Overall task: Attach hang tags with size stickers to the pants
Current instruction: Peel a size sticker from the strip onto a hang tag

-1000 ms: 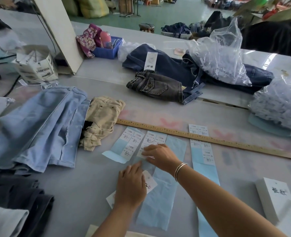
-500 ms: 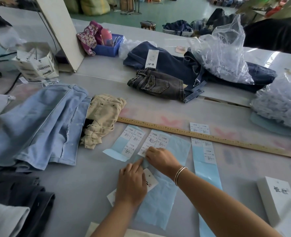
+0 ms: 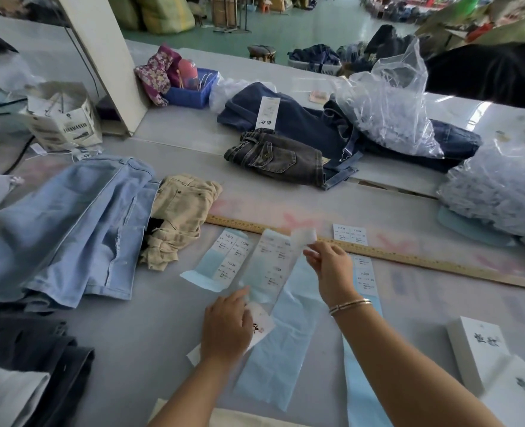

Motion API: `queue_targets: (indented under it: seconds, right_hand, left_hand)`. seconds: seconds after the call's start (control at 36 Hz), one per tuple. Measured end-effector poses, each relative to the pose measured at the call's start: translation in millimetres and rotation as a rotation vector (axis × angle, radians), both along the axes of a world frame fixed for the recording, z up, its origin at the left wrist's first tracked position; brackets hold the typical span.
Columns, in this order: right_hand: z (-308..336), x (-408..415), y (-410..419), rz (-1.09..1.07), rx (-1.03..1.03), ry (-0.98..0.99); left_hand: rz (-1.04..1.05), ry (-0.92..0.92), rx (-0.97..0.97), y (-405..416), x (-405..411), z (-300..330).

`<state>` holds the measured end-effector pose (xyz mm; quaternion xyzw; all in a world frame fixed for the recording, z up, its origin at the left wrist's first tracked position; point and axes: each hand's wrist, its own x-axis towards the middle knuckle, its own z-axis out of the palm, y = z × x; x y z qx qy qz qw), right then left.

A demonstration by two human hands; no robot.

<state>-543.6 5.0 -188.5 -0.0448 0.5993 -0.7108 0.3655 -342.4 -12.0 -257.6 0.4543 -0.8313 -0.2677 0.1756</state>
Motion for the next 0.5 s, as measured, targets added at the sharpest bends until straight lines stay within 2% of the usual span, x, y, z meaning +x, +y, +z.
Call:
queue_targets:
  seconds: [0.11, 0.14, 0.22, 0.28, 0.39, 0.44, 0.5]
  right_hand:
    - [21.7, 9.7, 42.0, 0.022, -0.159, -0.125]
    - [25.2, 14.9, 53.1, 0.033, -0.170, -0.132]
    - [34.8, 35.3, 84.5, 0.072, -0.177, -0.098]
    - [40.4, 53.0, 103.1, 0.123, -0.155, -0.004]
    - [48.4, 94.9, 136.8, 0.267, -0.092, 0.444]
    - [52.6, 114.2, 151.9, 0.313, -0.111, 0.602]
    - [56.0, 130.7, 166.1, 0.291, -0.178, 0.539]
  left_hand:
    - [0.180, 0.307, 0.451, -15.8, 5.5, 16.7]
    - [0.207, 0.333, 0.482, -18.9, 8.1, 20.8]
    - [0.290, 0.381, 0.499, -17.0, 14.5, 36.2]
    - [0.340, 0.370, 0.481, -7.6, 16.2, 47.9]
    - [0.428, 0.386, 0.472, 26.0, 14.9, 70.0]
    - [0.453, 0.423, 0.453, 50.5, 12.9, 83.1]
    - [0.465, 0.484, 0.491, 78.1, 8.8, 95.6]
